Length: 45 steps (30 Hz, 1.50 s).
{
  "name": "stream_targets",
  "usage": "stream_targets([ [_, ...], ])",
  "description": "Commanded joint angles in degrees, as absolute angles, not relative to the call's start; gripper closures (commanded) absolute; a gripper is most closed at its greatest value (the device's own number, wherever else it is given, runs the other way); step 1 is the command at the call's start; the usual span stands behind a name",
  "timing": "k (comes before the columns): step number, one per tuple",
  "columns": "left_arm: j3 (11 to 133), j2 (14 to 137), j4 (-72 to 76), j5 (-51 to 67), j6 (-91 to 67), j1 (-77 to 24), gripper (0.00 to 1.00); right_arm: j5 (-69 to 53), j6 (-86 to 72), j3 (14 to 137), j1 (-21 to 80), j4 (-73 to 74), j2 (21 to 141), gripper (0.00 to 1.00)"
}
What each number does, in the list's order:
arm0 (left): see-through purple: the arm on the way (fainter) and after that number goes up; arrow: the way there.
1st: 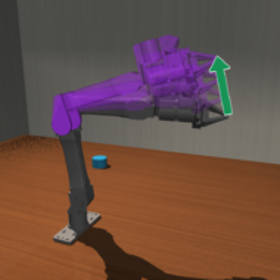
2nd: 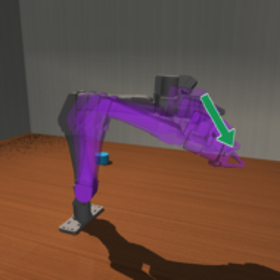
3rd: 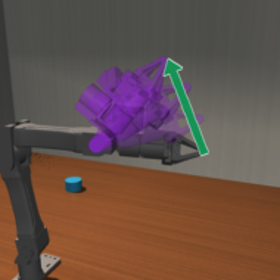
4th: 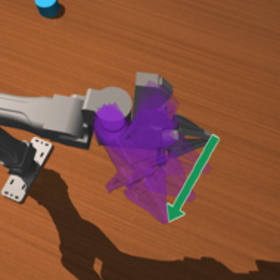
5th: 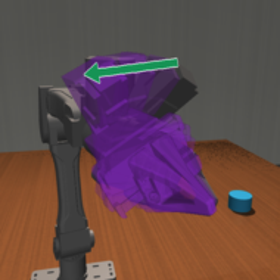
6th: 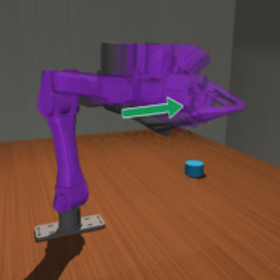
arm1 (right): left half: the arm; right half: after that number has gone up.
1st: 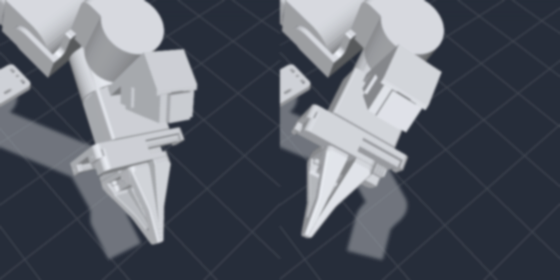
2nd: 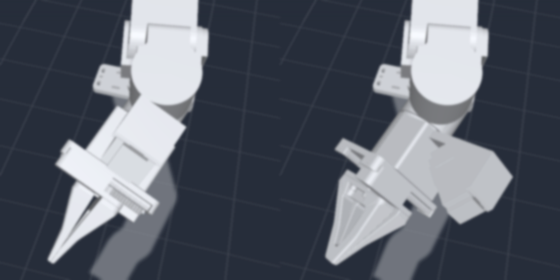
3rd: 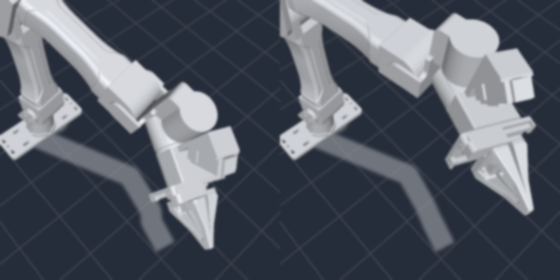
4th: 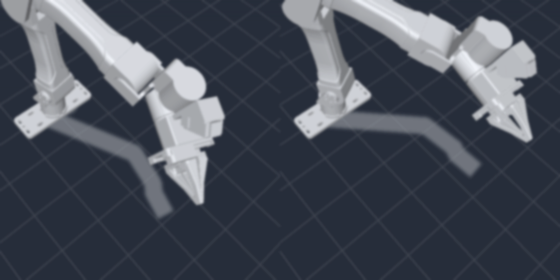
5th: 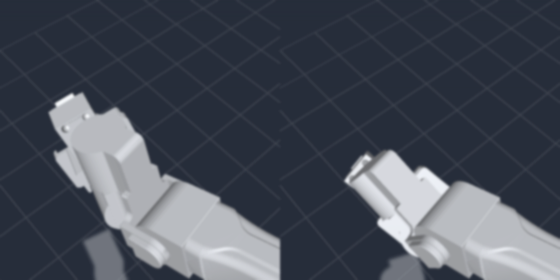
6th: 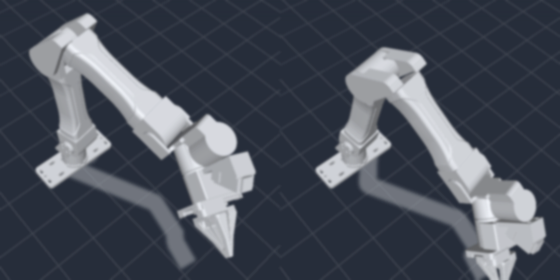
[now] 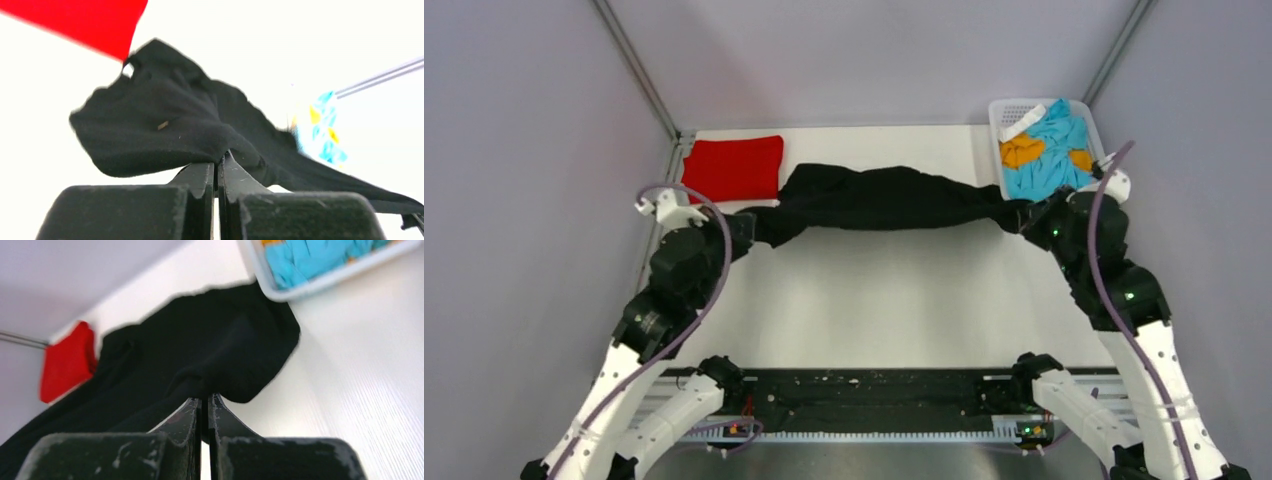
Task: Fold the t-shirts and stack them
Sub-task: Flatten out the tshirt
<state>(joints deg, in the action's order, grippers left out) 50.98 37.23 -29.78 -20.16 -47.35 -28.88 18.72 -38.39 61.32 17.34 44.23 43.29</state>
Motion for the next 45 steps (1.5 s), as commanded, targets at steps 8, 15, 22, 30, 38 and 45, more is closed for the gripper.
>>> stream_targets([
  [8, 86.0, 39.8, -29.3, -18.3, -29.3, -28.8, 1.00, 8.2, -26.3, 99.1, 16.9, 47.7, 46.9, 1.00],
  [15, 103.0, 41.5, -25.8, -1.6, -24.6, -28.7, 1.00, 0.4, -24.3, 114.3, 16.9, 50.5, 47.6, 1.00],
  [22, 110.8, 45.1, -26.3, 1.4, -22.4, -28.1, 1.00, 0.9, -26.1, 112.2, 16.9, 48.8, 44.2, 1.00],
  [30, 95.1, 47.2, -18.0, -15.6, -18.5, -28.0, 1.00, 10.4, -26.7, 99.5, 16.9, 44.9, 43.9, 1.00],
  [38, 76.2, 64.6, -4.6, -42.7, -13.6, -27.2, 1.00, 29.6, -29.8, 74.1, 17.0, 33.7, 52.2, 1.00],
  [45, 79.9, 94.3, -4.6, -35.1, -18.7, -22.0, 1.00, 31.3, -30.0, 62.9, 14.9, 18.7, 72.3, 1.00],
])
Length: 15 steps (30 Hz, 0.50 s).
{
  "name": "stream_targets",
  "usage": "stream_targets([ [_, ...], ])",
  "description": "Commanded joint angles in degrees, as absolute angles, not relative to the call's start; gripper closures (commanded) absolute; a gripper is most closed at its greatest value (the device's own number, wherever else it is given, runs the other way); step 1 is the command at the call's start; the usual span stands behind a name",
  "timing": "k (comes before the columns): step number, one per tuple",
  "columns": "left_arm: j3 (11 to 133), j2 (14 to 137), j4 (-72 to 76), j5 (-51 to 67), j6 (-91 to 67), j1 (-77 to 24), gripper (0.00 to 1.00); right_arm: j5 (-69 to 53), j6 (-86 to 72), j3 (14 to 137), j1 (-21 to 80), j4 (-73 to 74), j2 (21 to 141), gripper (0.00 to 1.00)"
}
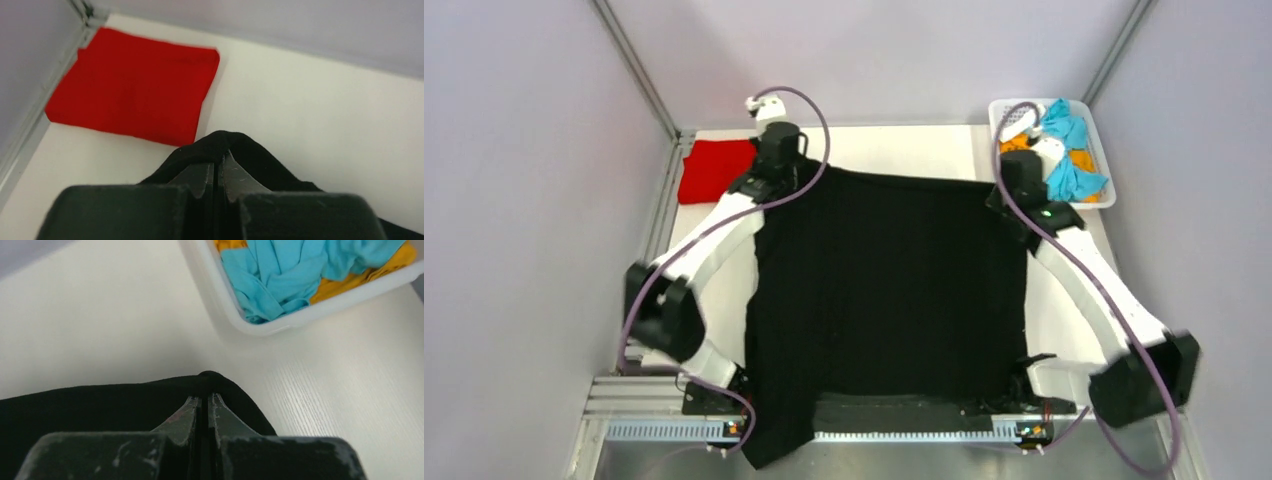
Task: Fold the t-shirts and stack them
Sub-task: Flatten out the tshirt
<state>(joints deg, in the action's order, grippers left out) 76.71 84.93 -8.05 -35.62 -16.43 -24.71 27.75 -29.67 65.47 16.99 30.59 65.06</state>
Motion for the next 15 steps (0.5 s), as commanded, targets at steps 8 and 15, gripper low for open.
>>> stream_targets([
  [8, 96.0, 118.3, -8.6, -28.5, -19.3, -19.0, 1.00, 30.2, -26.7, 67.1, 12.9, 11.4, 92.3, 1.00],
  [15, 99.2, 123.1, -6.1, -24.6, -20.3, -17.4, 1.00, 32.7, -23.6, 71.0, 12.6, 9.0, 98.8, 1.00],
])
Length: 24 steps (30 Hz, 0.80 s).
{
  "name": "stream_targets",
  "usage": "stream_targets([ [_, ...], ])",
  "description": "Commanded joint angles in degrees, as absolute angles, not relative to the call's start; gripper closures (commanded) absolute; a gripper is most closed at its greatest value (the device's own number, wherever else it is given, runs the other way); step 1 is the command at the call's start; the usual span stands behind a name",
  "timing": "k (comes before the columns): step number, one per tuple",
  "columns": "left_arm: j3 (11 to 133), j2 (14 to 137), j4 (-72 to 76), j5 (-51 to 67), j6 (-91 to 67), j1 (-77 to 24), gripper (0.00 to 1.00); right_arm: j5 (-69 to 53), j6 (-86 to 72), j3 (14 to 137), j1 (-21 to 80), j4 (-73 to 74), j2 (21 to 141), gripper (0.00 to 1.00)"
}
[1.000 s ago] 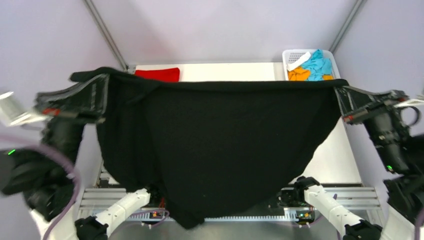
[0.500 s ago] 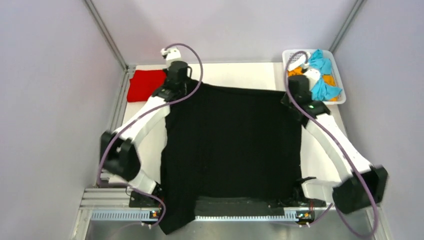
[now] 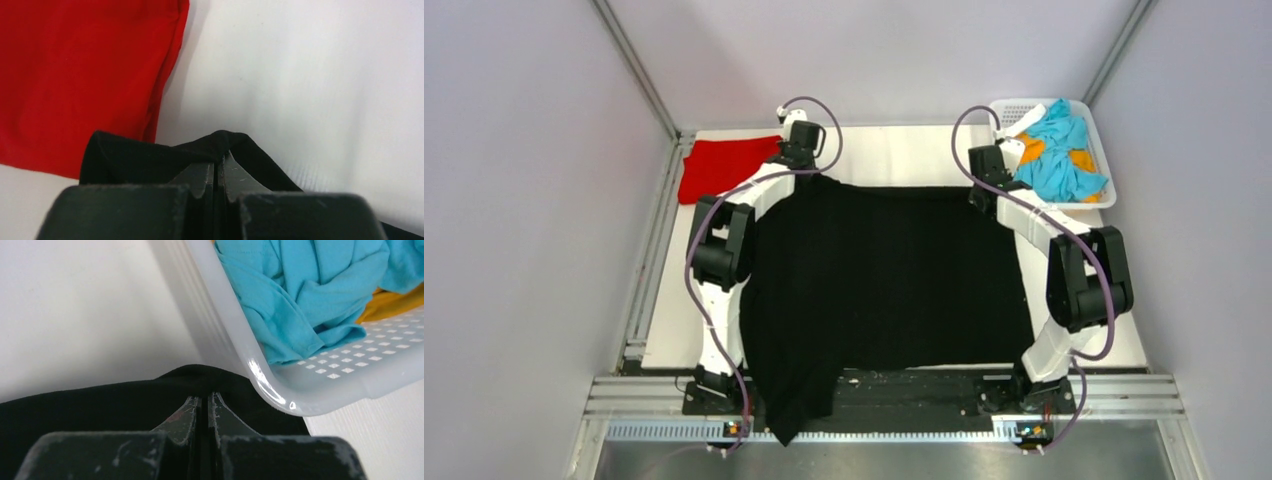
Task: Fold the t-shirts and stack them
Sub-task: Flatten out the tshirt
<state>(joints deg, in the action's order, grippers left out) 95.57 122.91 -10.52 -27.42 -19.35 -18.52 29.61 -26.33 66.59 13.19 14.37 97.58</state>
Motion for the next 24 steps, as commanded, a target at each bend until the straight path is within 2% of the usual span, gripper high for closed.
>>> stream_targets([
  [1, 99.2, 123.2, -5.3, -23.9, -20.6, -17.1, 1.00, 33.4, -23.6, 71.3, 12.6, 8.7, 99.3, 1.00],
  [6, 102.1, 126.3, -3.3, -21.5, -20.4, -16.5, 1.00, 37.0, -24.1, 73.6, 12.5, 8.7, 102.5, 1.00],
  [8, 105.5, 128.8, -3.9, -21.7, -20.3, -16.2, 0.93, 38.0, -23.7, 74.9, 12.5, 8.8, 103.8, 1.00],
  [9, 107.5, 130.3, -4.5, -21.4, -20.4, -16.0, 0.86, 38.6, -23.5, 75.6, 12.5, 8.9, 104.5, 1.00],
  [10, 109.9, 131.9, -5.5, -20.7, -20.4, -15.8, 0.73, 39.4, -23.3, 76.5, 12.4, 9.0, 105.1, 0.99],
  [12, 115.4, 135.2, -8.2, -19.3, -20.7, -15.4, 0.39, 40.7, -22.9, 78.9, 12.3, 10.5, 106.5, 0.92],
  [14, 121.5, 137.8, -12.4, -18.9, -21.0, -15.0, 0.18, 41.4, -22.8, 81.9, 12.1, 12.9, 107.3, 0.81],
  [16, 124.6, 138.5, -15.2, -18.1, -21.4, -14.8, 0.10, 40.3, -22.2, 83.9, 12.2, 14.8, 107.1, 0.65],
  [17, 124.3, 137.4, -15.3, -17.4, -21.7, -14.8, 0.07, 38.8, -22.2, 84.4, 12.2, 15.5, 106.5, 0.51],
  [19, 121.1, 134.4, -14.6, -15.0, -23.1, -14.9, 0.02, 35.0, -22.4, 83.4, 12.2, 15.9, 104.4, 0.10],
  [20, 118.6, 132.5, -14.1, -13.6, -24.1, -14.9, 0.01, 32.9, -22.8, 82.4, 12.3, 15.9, 103.2, 0.02],
  [24, 107.4, 125.1, -12.1, -9.5, -27.4, -14.9, 0.01, 27.1, -22.2, 78.8, 13.7, 15.5, 98.0, 0.01],
])
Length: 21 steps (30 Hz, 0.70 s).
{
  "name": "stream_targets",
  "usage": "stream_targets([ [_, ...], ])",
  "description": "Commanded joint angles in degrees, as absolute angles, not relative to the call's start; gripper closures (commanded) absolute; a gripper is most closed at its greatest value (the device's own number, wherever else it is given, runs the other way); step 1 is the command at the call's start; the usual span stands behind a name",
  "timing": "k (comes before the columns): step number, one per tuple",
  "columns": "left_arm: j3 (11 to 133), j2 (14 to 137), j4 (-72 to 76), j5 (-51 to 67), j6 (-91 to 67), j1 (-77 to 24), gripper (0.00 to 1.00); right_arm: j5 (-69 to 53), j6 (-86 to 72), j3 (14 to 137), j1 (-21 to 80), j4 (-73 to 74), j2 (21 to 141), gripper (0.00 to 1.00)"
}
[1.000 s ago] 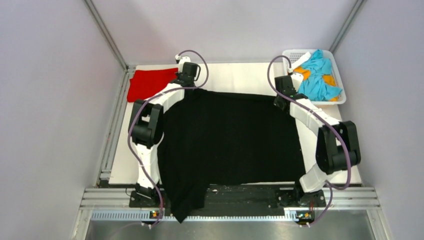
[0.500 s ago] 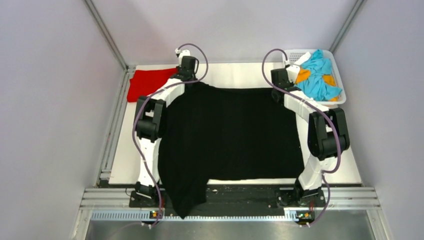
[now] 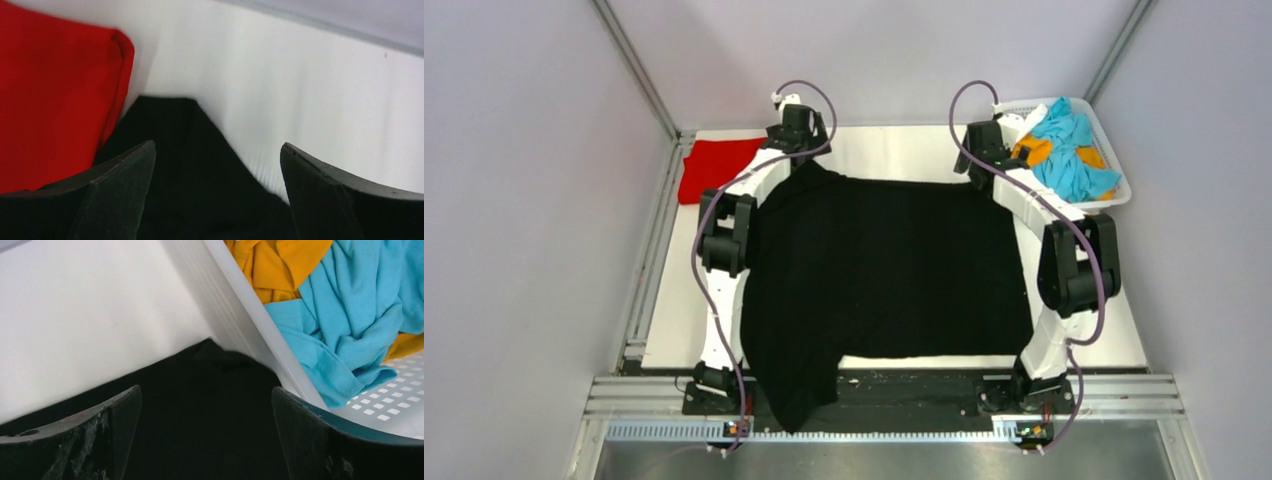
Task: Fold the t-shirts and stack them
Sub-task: Flatten out the tshirt
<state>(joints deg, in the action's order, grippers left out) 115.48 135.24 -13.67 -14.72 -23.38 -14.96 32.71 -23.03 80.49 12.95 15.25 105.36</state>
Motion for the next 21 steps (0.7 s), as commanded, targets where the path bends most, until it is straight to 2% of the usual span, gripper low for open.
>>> stream_targets([
  [1, 104.5, 123.5, -11.6, -8.8, -28.3, -14.9, 0.01, 25.6, -21.8, 77.6, 14.4, 15.3, 96.7, 0.01],
  [5, 97.8, 121.1, -11.1, -5.8, -31.0, -14.9, 0.01, 18.4, -19.5, 71.3, 17.5, 11.3, 92.2, 0.01],
  [10, 98.9, 124.4, -11.5, -4.8, -33.1, -14.8, 0.01, 4.4, -20.0, 63.1, 19.7, 6.3, 90.3, 0.02],
  [21, 106.4, 133.5, -9.8, -4.3, -37.0, -14.0, 0.01, -0.9, -21.5, 55.3, 21.8, 3.0, 94.0, 0.03],
])
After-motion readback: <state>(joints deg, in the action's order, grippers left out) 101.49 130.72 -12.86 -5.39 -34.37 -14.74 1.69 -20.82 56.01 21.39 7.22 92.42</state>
